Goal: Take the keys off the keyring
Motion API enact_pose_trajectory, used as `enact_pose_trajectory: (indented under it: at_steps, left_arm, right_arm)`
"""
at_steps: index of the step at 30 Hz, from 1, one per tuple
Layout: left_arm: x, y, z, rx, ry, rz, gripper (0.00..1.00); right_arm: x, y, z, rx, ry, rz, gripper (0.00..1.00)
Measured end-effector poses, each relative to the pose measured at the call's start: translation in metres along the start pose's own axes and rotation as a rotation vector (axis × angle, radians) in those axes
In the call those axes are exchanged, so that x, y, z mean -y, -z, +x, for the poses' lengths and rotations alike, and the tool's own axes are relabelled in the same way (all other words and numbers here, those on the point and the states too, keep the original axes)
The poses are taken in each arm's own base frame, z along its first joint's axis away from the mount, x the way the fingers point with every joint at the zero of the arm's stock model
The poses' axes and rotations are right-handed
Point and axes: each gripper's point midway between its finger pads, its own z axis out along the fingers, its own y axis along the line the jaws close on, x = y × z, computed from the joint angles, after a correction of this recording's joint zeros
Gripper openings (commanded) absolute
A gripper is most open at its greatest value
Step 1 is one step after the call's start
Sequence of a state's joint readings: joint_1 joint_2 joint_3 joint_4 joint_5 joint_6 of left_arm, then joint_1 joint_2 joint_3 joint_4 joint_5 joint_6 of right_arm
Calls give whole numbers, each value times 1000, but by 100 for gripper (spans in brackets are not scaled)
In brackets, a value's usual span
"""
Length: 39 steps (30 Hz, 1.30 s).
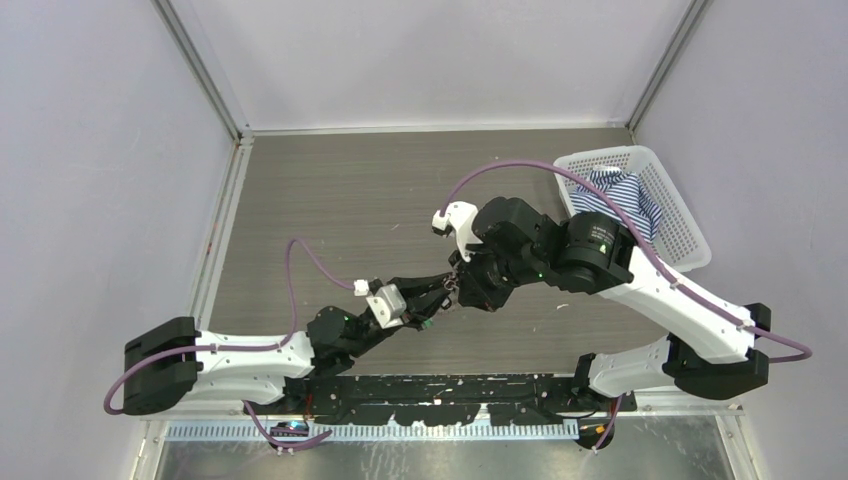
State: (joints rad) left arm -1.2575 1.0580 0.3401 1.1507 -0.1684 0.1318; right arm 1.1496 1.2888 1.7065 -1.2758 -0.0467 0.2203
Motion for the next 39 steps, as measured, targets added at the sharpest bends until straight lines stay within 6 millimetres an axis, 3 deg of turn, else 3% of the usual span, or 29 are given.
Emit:
enact_pose_trajectory:
  at_steps: [8,14,21,39]
  left_arm:
    - [-5,0,-1,4,59,-44,0]
    - [-4,0,0,4,76,-46,0]
    - [-5,-2,-1,15,85,-54,0]
    - [-12,-4,3,25,107,-99,0]
  right_arm:
    - [1,-6,-1,5,-2,3,1]
    - [10,1,-9,44,-11,48,1]
    - [27,3,-15,63,-91,91,1]
    - [37,-4,-17,96,-234,62,1]
